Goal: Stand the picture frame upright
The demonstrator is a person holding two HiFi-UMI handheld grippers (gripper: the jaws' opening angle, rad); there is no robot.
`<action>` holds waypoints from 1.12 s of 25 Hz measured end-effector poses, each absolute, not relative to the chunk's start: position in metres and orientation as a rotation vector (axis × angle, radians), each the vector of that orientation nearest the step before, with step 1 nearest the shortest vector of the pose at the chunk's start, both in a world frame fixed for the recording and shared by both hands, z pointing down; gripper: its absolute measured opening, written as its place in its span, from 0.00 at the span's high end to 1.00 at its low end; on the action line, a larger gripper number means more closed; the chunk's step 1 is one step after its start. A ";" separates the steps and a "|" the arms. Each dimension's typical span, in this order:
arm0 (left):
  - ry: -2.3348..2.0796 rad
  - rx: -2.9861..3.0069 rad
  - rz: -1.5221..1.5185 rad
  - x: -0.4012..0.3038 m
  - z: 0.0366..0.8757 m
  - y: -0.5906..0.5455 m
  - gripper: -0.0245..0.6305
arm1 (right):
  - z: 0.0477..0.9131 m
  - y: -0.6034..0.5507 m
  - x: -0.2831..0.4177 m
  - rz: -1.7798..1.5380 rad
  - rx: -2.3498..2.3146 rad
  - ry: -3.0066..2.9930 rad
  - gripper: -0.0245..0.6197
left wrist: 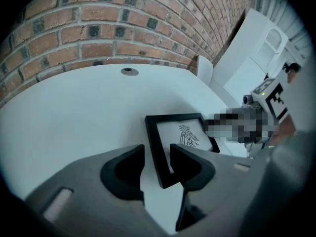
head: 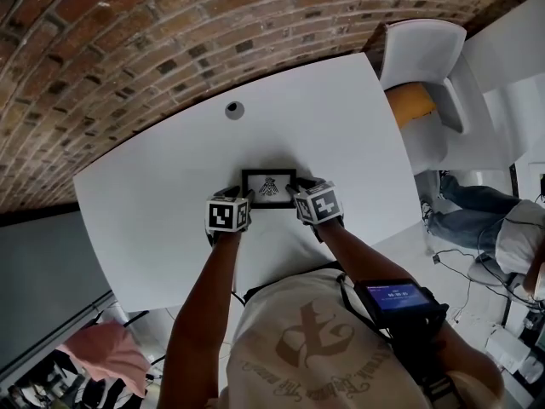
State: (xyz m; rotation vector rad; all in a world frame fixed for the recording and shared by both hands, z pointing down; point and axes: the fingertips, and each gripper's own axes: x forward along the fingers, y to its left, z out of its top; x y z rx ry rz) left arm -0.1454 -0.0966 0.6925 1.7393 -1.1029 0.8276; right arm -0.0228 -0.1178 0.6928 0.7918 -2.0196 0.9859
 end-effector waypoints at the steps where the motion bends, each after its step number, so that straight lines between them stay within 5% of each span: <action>1: -1.100 1.726 0.845 -0.145 0.693 -0.096 0.72 | 0.694 -0.117 -0.023 0.974 0.784 -2.015 0.74; 13: -1.142 1.658 0.816 -0.141 0.691 -0.085 0.82 | 0.693 -0.116 -0.021 0.904 0.730 -2.010 0.76; 28: -1.278 1.721 0.641 -0.141 0.668 -0.111 0.82 | 0.655 -0.159 -0.027 0.602 0.693 -2.198 0.77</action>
